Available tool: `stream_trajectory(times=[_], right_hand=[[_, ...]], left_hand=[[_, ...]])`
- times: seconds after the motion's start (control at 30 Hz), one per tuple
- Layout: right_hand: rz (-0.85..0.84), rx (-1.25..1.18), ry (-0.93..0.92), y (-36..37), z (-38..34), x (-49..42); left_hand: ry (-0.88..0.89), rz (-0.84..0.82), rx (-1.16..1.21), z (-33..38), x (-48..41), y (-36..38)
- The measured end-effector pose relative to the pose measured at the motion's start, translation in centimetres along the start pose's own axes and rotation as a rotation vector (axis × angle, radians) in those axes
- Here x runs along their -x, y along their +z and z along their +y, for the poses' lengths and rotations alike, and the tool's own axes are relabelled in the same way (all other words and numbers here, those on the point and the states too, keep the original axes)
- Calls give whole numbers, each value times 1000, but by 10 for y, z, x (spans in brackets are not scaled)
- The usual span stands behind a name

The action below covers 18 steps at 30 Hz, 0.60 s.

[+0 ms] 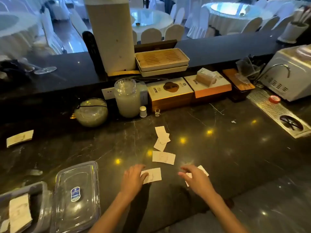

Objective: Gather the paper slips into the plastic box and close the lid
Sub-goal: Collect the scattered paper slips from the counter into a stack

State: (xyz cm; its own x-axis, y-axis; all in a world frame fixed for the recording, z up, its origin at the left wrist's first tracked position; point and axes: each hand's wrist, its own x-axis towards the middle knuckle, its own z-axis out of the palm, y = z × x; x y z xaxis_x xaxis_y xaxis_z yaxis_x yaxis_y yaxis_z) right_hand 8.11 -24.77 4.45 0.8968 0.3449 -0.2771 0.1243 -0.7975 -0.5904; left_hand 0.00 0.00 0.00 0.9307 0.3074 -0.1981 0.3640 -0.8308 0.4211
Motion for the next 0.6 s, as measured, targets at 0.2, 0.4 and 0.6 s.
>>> stream_trajectory(times=[0.2, 0.4, 0.6], right_hand=[[-170, 271, -132, 54, -18, -47], [-325, 292, -227, 100, -7, -57], [-430, 91, -244, 106, 7, -55]], left_hand=[[-29, -169, -92, 6, -20, 42], [-144, -110, -202, 12, -18, 57], [-424, -218, 93, 26, -9, 65]])
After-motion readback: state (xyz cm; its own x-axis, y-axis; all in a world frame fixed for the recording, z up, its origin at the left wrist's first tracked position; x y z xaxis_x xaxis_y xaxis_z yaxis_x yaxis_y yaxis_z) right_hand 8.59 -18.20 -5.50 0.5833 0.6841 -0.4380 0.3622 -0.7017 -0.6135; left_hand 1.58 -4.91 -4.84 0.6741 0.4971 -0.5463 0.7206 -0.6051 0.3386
